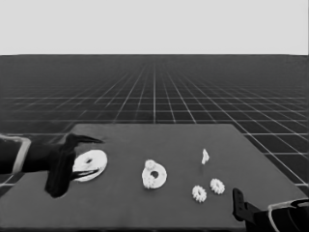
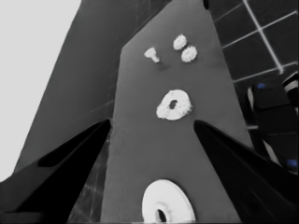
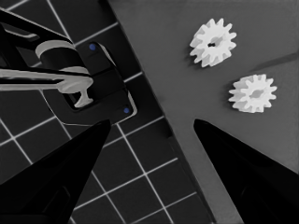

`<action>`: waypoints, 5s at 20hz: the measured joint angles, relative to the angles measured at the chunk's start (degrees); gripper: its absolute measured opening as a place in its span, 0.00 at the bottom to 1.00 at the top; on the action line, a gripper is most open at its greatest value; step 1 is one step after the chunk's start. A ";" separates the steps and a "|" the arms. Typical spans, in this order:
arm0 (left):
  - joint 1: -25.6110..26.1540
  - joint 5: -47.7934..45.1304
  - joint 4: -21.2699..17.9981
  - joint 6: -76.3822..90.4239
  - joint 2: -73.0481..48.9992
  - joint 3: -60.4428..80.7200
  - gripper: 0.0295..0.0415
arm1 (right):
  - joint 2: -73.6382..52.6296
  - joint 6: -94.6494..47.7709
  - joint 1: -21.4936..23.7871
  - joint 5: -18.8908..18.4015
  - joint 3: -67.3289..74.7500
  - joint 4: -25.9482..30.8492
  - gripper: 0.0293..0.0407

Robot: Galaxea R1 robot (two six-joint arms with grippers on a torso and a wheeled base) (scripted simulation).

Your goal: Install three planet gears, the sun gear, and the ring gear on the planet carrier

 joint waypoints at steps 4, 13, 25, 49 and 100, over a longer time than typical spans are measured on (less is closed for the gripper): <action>-0.30 -0.61 0.13 1.31 -1.24 1.22 0.75 | 24.13 45.89 15.78 -20.98 -13.98 16.30 0.88; -0.35 -0.69 0.14 1.48 -1.39 1.38 0.75 | 35.43 61.99 12.60 -19.23 -34.24 20.82 0.81; -0.35 -0.69 0.14 1.49 -1.40 1.38 0.75 | 37.41 59.14 4.49 -16.05 -40.33 13.61 0.17; -0.35 -0.69 0.14 1.49 -1.40 1.38 0.75 | 65.57 60.33 20.76 -20.31 -66.01 29.57 0.17; -0.35 -0.69 0.14 1.49 -1.40 1.38 0.75 | 26.37 41.11 7.75 -9.94 -47.93 19.66 0.81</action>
